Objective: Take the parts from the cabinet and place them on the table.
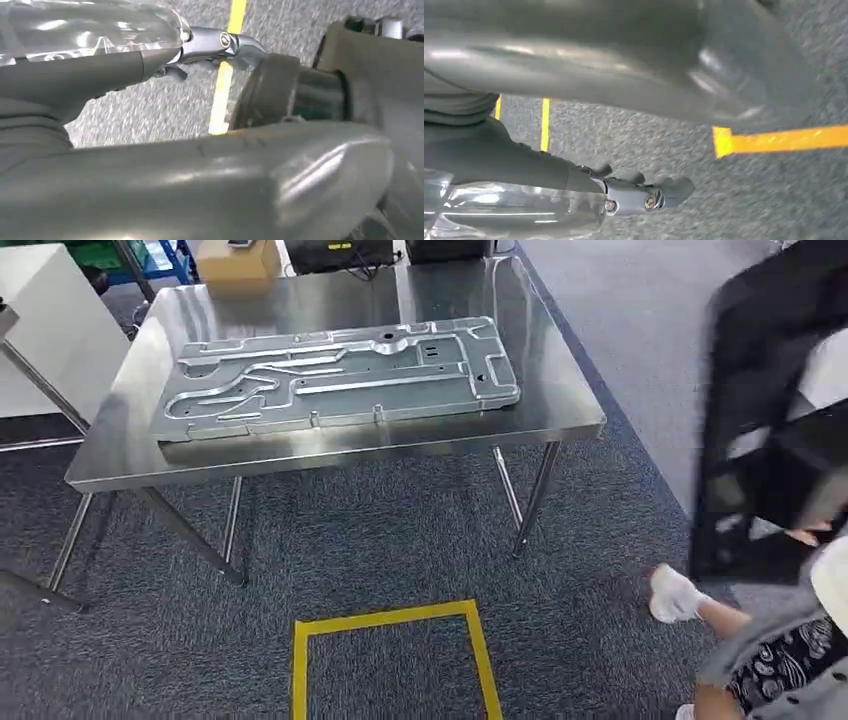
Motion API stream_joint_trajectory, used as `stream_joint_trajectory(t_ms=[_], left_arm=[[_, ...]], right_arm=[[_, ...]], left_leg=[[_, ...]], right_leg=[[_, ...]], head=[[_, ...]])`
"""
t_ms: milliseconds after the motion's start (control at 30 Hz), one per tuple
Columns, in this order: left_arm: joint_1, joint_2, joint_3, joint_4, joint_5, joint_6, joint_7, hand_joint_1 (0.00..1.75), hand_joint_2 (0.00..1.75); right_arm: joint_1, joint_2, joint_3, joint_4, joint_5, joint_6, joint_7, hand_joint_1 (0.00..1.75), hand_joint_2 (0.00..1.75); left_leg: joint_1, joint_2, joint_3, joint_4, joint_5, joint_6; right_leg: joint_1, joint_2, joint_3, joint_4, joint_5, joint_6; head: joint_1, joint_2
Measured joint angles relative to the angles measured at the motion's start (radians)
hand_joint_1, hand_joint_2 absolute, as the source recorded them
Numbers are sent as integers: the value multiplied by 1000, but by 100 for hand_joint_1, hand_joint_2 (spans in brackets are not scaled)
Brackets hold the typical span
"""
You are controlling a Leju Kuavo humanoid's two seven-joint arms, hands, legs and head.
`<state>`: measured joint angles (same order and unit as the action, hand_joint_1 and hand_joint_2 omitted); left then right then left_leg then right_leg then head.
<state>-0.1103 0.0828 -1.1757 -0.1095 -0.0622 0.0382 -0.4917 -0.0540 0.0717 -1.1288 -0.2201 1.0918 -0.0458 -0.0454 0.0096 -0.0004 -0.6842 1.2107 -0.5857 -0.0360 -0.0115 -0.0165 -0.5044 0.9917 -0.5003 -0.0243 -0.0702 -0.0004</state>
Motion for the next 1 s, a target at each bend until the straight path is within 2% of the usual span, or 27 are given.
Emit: stream_joint_trajectory(t_ms=[33,67,100,133,167,200,233,267,367,400,433,467,500,533,567,600,633,667,700,733,767,800,833,900,933,967,1000], left_arm=[[0,0,0,0,0,1,-2,0,0],[0,0,0,0,0,2,-3,0,0],[0,0,0,0,0,2,-4,0,0],[-1,0,0,0,0,2,-6,0,0],[-2,0,0,0,0,2,-6,0,0],[-3,0,0,0,0,3,-8,0,0],[-7,1,-1,0,-6,3,-10,0,0],[-12,1,-1,0,-14,5,-12,0,0],[-10,-1,-1,0,-13,11,-19,0,0],[-9,-1,-1,0,-13,11,-21,0,0],[-11,-1,-2,0,-13,13,-21,0,0],[-10,0,-2,0,-15,13,-21,0,0],[-10,0,-2,0,-14,13,-21,0,0],[-9,2,-2,0,-14,14,-20,0,0],[-9,3,-2,0,-14,14,-20,0,0],[-9,3,-3,0,-14,14,-20,0,0],[-9,3,-3,0,-14,14,-20,0,0],[-9,3,-3,0,-14,14,-20,0,0],[-9,3,-4,0,-14,14,-20,0,0],[-10,3,-5,0,-14,14,-20,0,0],[-9,3,-5,0,-14,14,-20,0,0],[-9,3,-5,0,-14,16,-20,0,0],[-9,4,-5,0,-14,16,-20,0,0],[-6,8,-6,0,-14,19,-21,0,0],[-3,13,-8,1,-14,23,-21,0,0],[-1,14,-8,1,-11,28,-24,0,0],[-2,16,-8,1,-11,32,-25,0,0]], right_arm=[[0,0,0,0,2,2,0,0,0],[-1,-1,0,0,3,3,0,0,0],[-2,-1,0,0,4,3,0,0,0],[-4,-1,0,0,5,5,0,0,0],[-5,-1,0,0,5,7,0,0,0],[-8,-1,-1,0,6,9,0,0,0],[-10,-1,-1,0,6,10,0,0,0],[-8,-1,-1,0,6,11,0,0,0],[-10,-1,-1,0,6,17,-6,0,0],[-10,-1,-2,0,6,18,-7,0,0],[-10,-1,-2,0,6,19,-11,0,0],[-11,-1,-2,0,6,20,-13,0,0],[-10,-1,-2,1,6,20,-13,0,0],[-10,0,-2,3,9,20,-13,0,0],[-11,1,-2,4,10,20,-13,0,0],[-11,2,-2,5,11,20,-13,0,0],[-11,2,-2,5,12,20,-13,0,0],[-11,1,-2,5,12,20,-13,0,0],[-11,1,-2,5,13,20,-13,0,0],[-12,1,-2,5,13,20,-13,0,0],[-15,2,-2,5,13,20,-14,0,0],[-16,2,-2,5,13,20,-14,0,0],[-16,2,-2,6,13,22,-14,0,0],[-15,8,-2,9,14,29,-11,0,0],[-17,13,-2,12,16,34,-8,0,0],[-20,15,-2,12,17,34,-2,0,0],[-20,16,-2,12,17,34,1,0,0]], left_leg=[[0,0,-5,67,-28,-3],[1,0,-1,114,-21,-4],[1,0,20,122,20,-3],[1,0,55,92,64,1],[0,0,110,26,97,8],[-1,0,179,-64,93,17],[-8,1,271,-184,44,29],[-13,1,315,-274,19,35],[-20,0,287,-272,41,58],[-12,8,276,-277,60,67],[-13,10,259,-276,72,77],[-14,10,243,-276,87,83],[-14,10,225,-276,102,84],[-15,10,204,-274,117,84],[-16,11,184,-269,131,82],[-15,12,161,-263,144,80],[-14,12,138,-254,155,76],[-12,12,111,-242,164,72],[-9,12,89,-228,171,68],[-8,11,68,-211,177,62],[-12,9,52,-194,181,56],[-13,8,47,-183,185,50],[-13,9,48,-183,194,44],[-12,8,42,-188,218,30],[-6,6,35,-181,203,24],[-5,6,24,-155,146,19],[-3,6,8,-102,78,15]], right_leg=[[2,-1,-17,2,13,0],[3,-1,-38,5,27,1],[5,-2,-61,9,41,2],[7,-2,-80,13,53,3],[9,-2,-99,15,66,4],[10,-1,-111,17,79,7],[12,-1,-115,18,88,13],[12,-3,-117,19,99,20],[6,-6,-126,6,138,39],[2,0,-133,14,123,45],[3,6,-147,41,59,47],[1,7,-158,96,-19,48],[0,8,-169,165,-82,51],[-2,8,-179,243,-126,55],[-3,9,-186,310,-140,57],[-4,9,-181,347,-118,59],[-5,9,-161,349,-71,62],[-7,9,-121,314,-16,64],[-9,9,-69,250,14,66],[-13,11,6,150,7,68],[-11,16,74,44,-48,69],[-6,20,115,-24,-89,54],[-4,18,105,-17,-90,43],[-2,16,91,-9,-74,24],[-7,10,76,-9,-59,11],[-6,7,62,-9,-46,4],[-5,5,48,-9,-34,0]], head=[[0,0],[0,0],[0,0],[0,0],[0,0],[0,0],[0,0],[0,0],[0,0],[0,0],[0,0],[0,0],[0,0],[0,0],[0,0],[0,0],[0,0],[0,0],[0,0],[0,0],[0,0],[0,0],[0,0],[0,0],[0,0],[0,0],[0,0]])
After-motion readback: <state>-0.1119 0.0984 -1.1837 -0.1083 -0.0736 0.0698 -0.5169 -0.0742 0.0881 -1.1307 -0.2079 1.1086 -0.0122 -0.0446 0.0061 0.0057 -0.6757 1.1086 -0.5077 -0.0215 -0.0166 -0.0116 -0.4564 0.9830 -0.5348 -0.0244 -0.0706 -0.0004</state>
